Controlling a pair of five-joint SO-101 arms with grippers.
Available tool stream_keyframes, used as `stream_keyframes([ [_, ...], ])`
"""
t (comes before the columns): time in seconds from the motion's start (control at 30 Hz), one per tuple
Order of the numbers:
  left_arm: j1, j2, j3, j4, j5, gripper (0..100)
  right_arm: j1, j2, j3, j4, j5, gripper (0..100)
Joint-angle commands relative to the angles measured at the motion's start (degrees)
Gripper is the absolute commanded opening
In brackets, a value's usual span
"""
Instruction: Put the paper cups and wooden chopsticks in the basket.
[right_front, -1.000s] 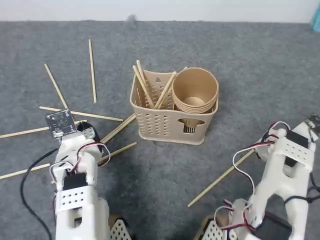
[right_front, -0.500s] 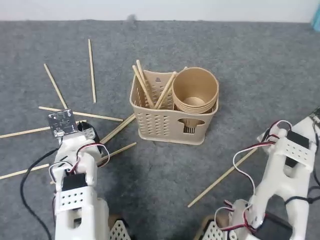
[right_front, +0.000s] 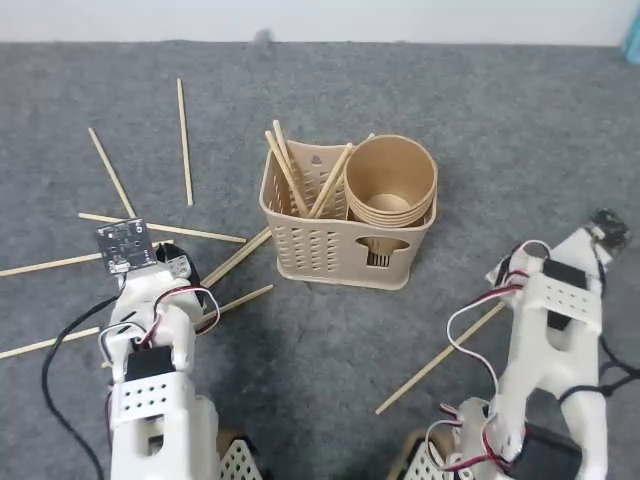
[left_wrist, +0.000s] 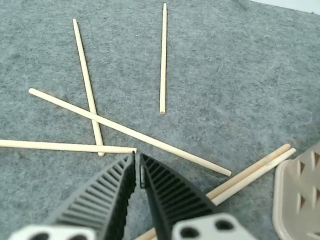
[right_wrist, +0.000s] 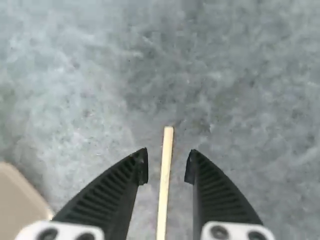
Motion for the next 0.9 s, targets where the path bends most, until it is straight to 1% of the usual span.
stream_keyframes([
  [0.0,-0.4,-1.0,-0.3,-1.1,-0.5,1,-0.7,-0.1,3.0,-5.8,0.0,14.3],
  [0.07,-0.4,-1.0,-0.3,-1.1,-0.5,1,-0.5,-0.1,4.4,-8.6,1.8,14.3],
  [0.17,-0.4,-1.0,-0.3,-1.1,-0.5,1,-0.5,-0.1,5.6,-11.6,2.3,14.1],
  [0.37,-0.4,-1.0,-0.3,-1.1,-0.5,1,-0.7,0.2,5.7,-12.9,2.3,14.1],
  [0.63,-0.4,-1.0,-0.3,-1.1,-0.5,1,-0.6,11.5,0.5,-12.3,2.3,13.9],
  [0.7,-0.4,-1.0,-0.3,-1.1,-0.5,1,-0.5,13.4,-0.5,-12.3,2.3,10.7],
  [0.77,-0.4,-1.0,-0.3,-1.1,-0.5,1,-0.5,13.3,-0.8,-12.3,2.3,0.8],
  [0.8,-0.4,-1.0,-0.3,-1.1,-0.5,1,-0.5,12.8,-0.6,-12.2,2.3,0.3],
  [0.83,-0.4,-1.0,-0.3,-1.1,-0.5,1,-0.4,12.1,-0.4,-11.7,2.3,2.6],
  [0.87,-0.4,-1.0,-0.3,-1.1,-0.5,1,-0.4,11.2,-0.4,-10.3,2.3,1.7],
])
